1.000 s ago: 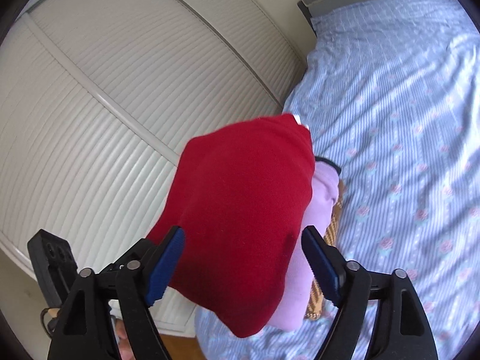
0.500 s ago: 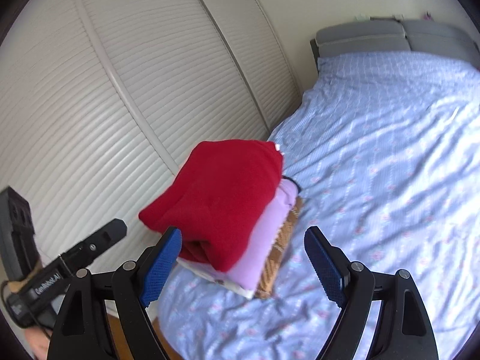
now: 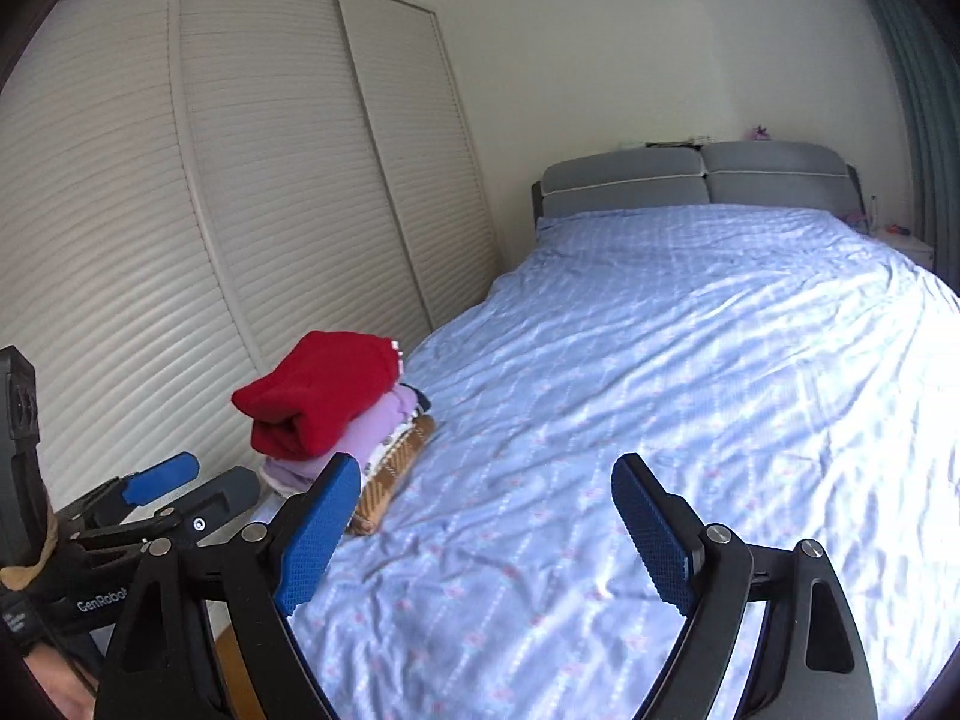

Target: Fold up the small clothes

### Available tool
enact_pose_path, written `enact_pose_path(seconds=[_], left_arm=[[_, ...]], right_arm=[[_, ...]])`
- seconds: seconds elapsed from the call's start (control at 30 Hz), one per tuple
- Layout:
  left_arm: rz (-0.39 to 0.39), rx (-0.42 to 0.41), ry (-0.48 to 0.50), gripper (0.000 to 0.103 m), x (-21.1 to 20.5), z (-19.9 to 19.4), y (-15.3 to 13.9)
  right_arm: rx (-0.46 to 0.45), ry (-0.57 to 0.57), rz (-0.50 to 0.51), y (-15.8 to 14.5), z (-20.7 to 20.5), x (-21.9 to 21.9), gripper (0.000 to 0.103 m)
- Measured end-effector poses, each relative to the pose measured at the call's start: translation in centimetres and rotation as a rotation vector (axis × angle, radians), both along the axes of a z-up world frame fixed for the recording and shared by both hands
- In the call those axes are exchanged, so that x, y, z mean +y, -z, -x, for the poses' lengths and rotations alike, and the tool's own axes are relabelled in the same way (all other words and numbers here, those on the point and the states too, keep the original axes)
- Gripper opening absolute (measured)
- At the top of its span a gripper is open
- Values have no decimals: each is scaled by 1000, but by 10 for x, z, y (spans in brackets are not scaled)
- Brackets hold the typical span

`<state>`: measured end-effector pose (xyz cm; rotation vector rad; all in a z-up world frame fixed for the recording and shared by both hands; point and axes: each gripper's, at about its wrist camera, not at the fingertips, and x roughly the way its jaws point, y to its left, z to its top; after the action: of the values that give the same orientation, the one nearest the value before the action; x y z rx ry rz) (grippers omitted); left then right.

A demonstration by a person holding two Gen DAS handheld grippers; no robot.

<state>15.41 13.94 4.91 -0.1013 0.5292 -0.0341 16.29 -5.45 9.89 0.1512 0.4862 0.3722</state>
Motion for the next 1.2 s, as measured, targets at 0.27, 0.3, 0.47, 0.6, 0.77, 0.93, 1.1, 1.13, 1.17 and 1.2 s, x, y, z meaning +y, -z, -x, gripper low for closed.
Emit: enact_pose_path(seconds=[0.27,0.3,0.47,0.6,0.77,0.93,1.1,1.13,1.17,1.2], left_arm=[[-31,-41,87,92,-93,46,-4],[-47,-48,90,93,-103,53,-3],[-87,-61,93,98,-134,79,3],[-105,-69,82,100,-142,93,8],[-125,-82,53,100,-145,108,17],[-156,-73,49,101,-149,116,30],[-153,-46,58,101,-150,118,42],[-152,-43,61,101,-151,118,43],[-150,-41,63,101,-151,118,43],[-148,-43,64,101,-151,119,43]], right_arm=[[-64,185,48,-5,79,-103,90],[-68,202,51,-4,87,-112,90],[-95,284,96,-2,123,-142,90],[-105,329,141,3,145,-159,92],[-83,362,164,17,159,-170,92],[-73,380,175,28,169,-173,92],[-69,385,193,33,174,-173,92],[-68,385,195,34,175,-172,92],[-67,384,196,34,176,-172,92],[-66,384,197,34,175,-172,92]])
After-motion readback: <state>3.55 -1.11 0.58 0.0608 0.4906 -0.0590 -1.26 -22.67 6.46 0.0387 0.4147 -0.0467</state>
